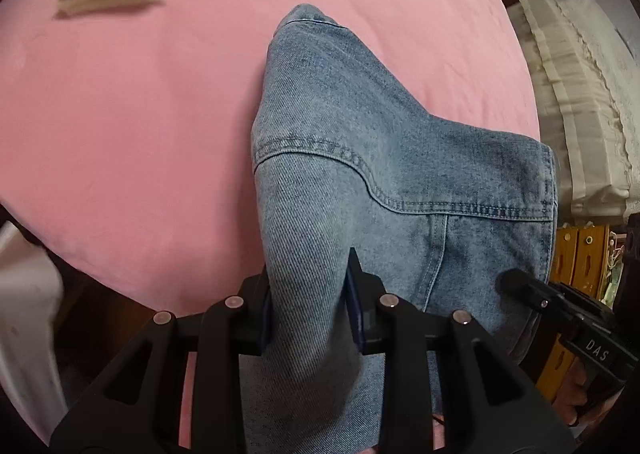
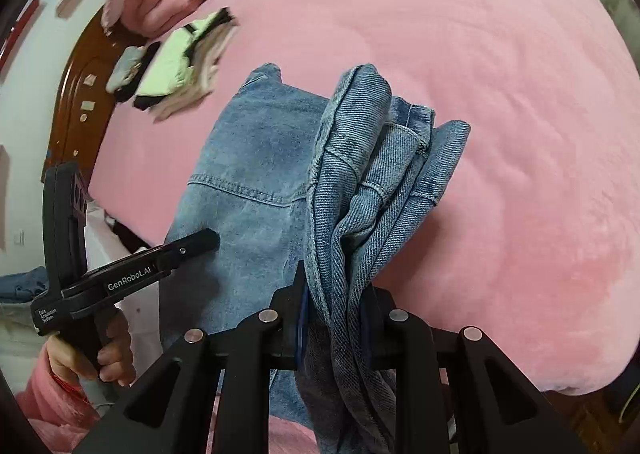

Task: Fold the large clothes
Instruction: 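Grasp the folded denim bundle with both tools and lift it, then carry the bundle to the clothes stack and release it on top with both tools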

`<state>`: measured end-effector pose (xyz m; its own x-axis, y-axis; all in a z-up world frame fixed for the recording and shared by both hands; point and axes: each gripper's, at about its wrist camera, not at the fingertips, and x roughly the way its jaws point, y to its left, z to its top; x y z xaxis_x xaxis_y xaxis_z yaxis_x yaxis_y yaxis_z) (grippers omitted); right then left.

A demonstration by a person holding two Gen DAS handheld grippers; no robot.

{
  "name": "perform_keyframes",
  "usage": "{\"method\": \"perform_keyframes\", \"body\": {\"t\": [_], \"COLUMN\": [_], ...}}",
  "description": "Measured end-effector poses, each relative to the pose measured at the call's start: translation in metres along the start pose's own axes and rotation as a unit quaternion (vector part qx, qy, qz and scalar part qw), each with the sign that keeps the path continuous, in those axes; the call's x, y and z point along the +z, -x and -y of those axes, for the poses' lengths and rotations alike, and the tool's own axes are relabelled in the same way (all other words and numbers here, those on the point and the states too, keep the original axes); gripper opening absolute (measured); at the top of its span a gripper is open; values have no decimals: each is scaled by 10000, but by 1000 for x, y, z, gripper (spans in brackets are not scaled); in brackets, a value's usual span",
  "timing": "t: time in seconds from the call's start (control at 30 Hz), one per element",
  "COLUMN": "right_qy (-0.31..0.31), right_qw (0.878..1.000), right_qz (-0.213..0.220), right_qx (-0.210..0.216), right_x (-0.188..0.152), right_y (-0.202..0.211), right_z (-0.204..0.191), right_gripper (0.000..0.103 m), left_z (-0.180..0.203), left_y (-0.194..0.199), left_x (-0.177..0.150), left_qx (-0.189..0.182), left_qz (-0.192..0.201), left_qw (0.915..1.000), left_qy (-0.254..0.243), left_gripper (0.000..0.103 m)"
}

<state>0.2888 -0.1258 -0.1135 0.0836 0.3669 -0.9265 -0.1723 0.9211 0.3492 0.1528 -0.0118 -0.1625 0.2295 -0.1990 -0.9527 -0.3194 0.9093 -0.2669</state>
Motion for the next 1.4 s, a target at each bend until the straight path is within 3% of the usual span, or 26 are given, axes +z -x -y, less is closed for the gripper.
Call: {"method": "perform_keyframes", "body": {"t": [0.13,0.27,0.37,0.47,0.6,0.77,0.9,1.0,1.07,1.13,1.2,1.3,1.37,1.4], "right_qy": [-125,-179,-289,-163,135,392,286,286,202,-6,-87,19,158,186], "right_qw": [9994,9972,9930,9891,9823,9715,9666,9686,9742,9866,9916,9873,9861,9858], "right_qz": [258,633,1028,1276,1566,1993,2188,2173,2013,1562,1280,1530,1647,1669], "right_qx": [186,364,510,721,1018,1220,1302,1176,999,480,157,431,166,70], "right_x": [-18,-17,2,42,113,197,256,282,300,320,330,324,302,309], "right_y": [-1,-9,-16,-21,-39,-50,-84,-124,-175,-223,-251,-249,-231,-238], "right_z": [-15,-27,-26,12,-54,-108,-123,-132,-136,-124,-110,-102,-83,-77], "right_gripper": [20,19,19,19,19,19,20,20,22,23,23,35,58,63], "left_z": [-57,-137,-181,-219,-258,-296,-320,-323,-340,-342,-341,-338,-343,-348], "left_y": [43,90,122,155,188,206,179,111,57,16,-2,-6,-10,-12], "left_x": [35,104,159,218,293,378,440,482,492,493,494,491,491,491], "left_qx": [102,222,408,622,770,999,1090,1052,971,1201,1552,1513,1557,1602], "left_qz": [410,880,1204,1552,1897,2268,2320,2223,1927,1582,1695,1817,1796,1819], "left_qw": [9989,9948,9896,9827,9757,9649,9628,9661,9739,9764,9656,9626,9621,9612], "left_qy": [-193,-465,-670,-796,-786,-872,-861,-780,-708,-849,-1214,-1321,-1336,-1316], "left_gripper": [26,26,26,26,26,26,26,27,28,34,39,43,48,52]}}
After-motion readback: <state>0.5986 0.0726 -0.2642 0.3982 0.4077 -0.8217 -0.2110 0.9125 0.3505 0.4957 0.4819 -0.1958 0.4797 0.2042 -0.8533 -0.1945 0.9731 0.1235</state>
